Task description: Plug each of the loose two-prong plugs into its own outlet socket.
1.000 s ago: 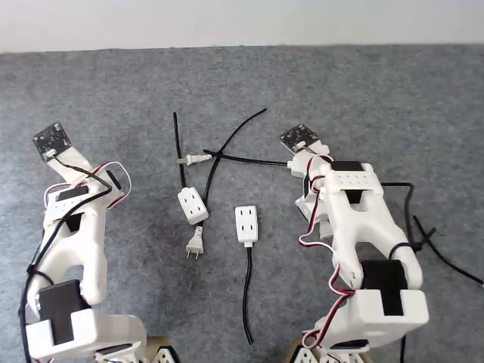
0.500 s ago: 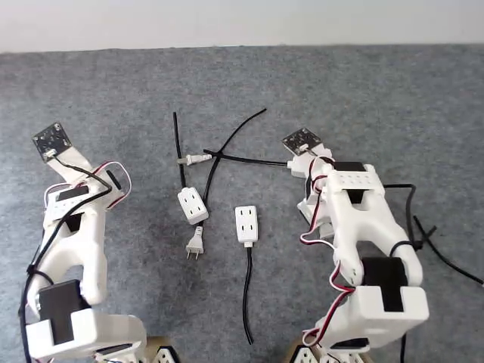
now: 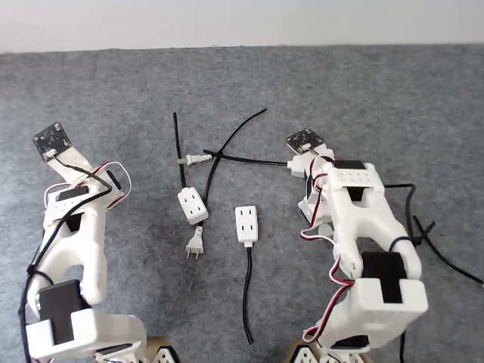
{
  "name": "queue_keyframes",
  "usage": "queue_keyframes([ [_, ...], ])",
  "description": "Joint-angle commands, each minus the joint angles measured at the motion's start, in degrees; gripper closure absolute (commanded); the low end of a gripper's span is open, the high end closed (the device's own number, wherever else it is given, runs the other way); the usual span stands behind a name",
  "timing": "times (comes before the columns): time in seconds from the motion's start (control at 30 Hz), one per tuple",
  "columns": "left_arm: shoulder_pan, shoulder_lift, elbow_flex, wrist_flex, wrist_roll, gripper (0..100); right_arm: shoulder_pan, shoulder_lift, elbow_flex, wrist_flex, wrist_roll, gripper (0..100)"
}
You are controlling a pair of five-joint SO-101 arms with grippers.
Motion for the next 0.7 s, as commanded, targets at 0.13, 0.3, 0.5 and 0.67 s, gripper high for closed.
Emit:
queue_keyframes([
  [0.13,-0.2,-0.4,-2.4,0.2,-0.1,98,0.4,4.5,-8.5,4.4,-0.7,91.9],
  [0.3,-0.2,-0.4,-2.4,0.2,-0.1,98,0.4,4.5,-8.6,4.4,-0.7,91.5],
  [0.5,-0.2,-0.4,-2.3,0.2,-0.1,98,0.0,4.4,-8.8,4.3,-0.8,91.4],
  [0.67,-0.2,-0.4,-2.3,0.2,-0.1,98,0.1,3.9,-9.5,3.7,-3.1,90.4],
])
